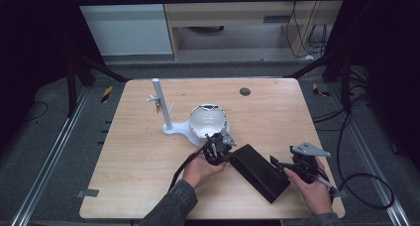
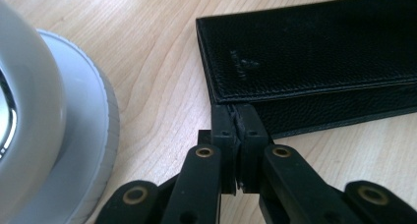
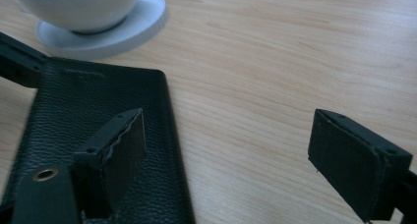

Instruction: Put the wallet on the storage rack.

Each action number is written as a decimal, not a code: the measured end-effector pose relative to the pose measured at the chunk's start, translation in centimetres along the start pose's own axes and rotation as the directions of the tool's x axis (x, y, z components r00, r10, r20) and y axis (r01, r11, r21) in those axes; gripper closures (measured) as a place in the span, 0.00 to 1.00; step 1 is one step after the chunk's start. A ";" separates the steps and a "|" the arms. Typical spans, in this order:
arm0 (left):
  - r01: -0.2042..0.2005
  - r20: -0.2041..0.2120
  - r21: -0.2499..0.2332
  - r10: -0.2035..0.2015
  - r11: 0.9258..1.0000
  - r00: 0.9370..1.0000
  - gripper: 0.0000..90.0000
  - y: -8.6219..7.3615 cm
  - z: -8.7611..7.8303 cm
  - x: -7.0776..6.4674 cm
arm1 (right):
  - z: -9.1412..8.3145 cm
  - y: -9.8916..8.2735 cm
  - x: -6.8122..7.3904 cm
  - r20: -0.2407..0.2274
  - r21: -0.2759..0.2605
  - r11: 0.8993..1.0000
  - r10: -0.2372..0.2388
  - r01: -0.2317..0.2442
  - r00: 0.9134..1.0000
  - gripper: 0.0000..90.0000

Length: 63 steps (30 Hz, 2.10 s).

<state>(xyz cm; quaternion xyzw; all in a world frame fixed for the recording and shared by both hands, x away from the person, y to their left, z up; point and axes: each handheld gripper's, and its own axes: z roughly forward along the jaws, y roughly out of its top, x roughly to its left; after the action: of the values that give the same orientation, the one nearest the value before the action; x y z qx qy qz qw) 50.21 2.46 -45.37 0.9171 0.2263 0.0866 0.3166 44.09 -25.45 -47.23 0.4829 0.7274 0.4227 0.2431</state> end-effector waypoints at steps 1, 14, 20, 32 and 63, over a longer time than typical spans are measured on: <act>0.000 -0.003 -0.004 0.000 1.000 1.000 0.98 0.2 -0.2 0.0 | -0.1 0.1 0.1 -0.003 -0.003 1.000 -0.002 0.002 1.000 0.16; 0.003 -0.006 -0.045 -0.003 0.999 1.000 0.97 2.3 -0.7 -0.1 | -2.8 1.3 0.8 -0.061 0.010 0.999 -0.039 0.040 0.997 0.21; 0.003 -0.007 -0.054 -0.003 0.999 1.000 0.96 3.3 -0.6 0.1 | -3.8 2.3 1.1 -0.085 0.025 0.997 -0.076 0.079 0.993 0.26; 0.013 0.000 -0.065 -0.013 0.998 1.000 0.96 5.0 0.0 0.5 | -4.4 4.8 1.8 -0.105 0.111 0.978 -0.165 0.176 0.981 0.33; 0.045 0.026 -0.075 -0.043 0.996 0.999 0.93 6.6 1.8 0.6 | 0.5 5.4 2.3 -0.174 0.348 0.892 -0.240 0.287 0.955 0.39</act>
<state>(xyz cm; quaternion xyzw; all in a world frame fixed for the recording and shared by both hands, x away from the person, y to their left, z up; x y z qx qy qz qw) 53.67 -2.82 -42.66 0.9002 0.2391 0.0768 0.3557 46.20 -22.27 -42.75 0.3890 0.8665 0.2708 0.1563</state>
